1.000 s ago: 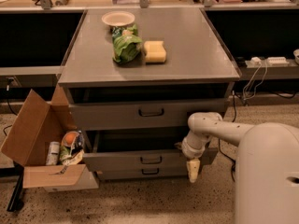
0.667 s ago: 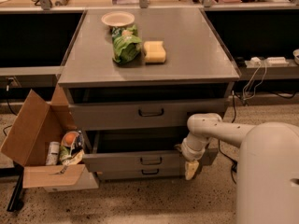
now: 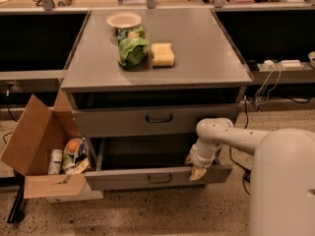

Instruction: Open middle drawer

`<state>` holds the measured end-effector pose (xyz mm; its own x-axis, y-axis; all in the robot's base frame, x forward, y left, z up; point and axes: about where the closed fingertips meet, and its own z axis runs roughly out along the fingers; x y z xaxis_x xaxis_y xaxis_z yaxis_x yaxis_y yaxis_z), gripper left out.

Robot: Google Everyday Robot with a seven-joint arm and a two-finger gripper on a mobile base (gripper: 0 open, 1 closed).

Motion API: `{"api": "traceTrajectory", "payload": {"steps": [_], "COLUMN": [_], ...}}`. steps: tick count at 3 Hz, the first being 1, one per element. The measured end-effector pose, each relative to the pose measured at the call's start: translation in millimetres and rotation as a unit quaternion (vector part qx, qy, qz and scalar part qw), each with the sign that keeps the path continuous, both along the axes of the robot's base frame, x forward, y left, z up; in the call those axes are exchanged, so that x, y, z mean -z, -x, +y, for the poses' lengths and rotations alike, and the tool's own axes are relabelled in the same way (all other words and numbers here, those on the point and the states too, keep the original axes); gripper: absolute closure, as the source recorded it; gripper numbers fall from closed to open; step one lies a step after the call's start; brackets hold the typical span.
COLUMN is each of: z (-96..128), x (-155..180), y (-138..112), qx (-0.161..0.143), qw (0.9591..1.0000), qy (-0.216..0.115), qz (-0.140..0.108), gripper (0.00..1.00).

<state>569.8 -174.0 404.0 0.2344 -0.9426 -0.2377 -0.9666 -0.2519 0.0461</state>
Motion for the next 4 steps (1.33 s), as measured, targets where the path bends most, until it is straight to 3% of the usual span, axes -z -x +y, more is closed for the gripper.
{"api": "traceTrajectory", "payload": {"steps": [1, 2, 4], "z": [-0.4, -0.4, -0.4], "x": [-5.3, -5.3, -5.2], "y": [21.2, 21.2, 21.2], "qx": [0.001, 0.001, 0.001], "qw": [0.9999, 0.9999, 0.9999], "qy": [0.000, 0.000, 0.000], "qz": [0.010, 0.010, 0.010], "gripper": [0.69, 0.69, 0.18]}}
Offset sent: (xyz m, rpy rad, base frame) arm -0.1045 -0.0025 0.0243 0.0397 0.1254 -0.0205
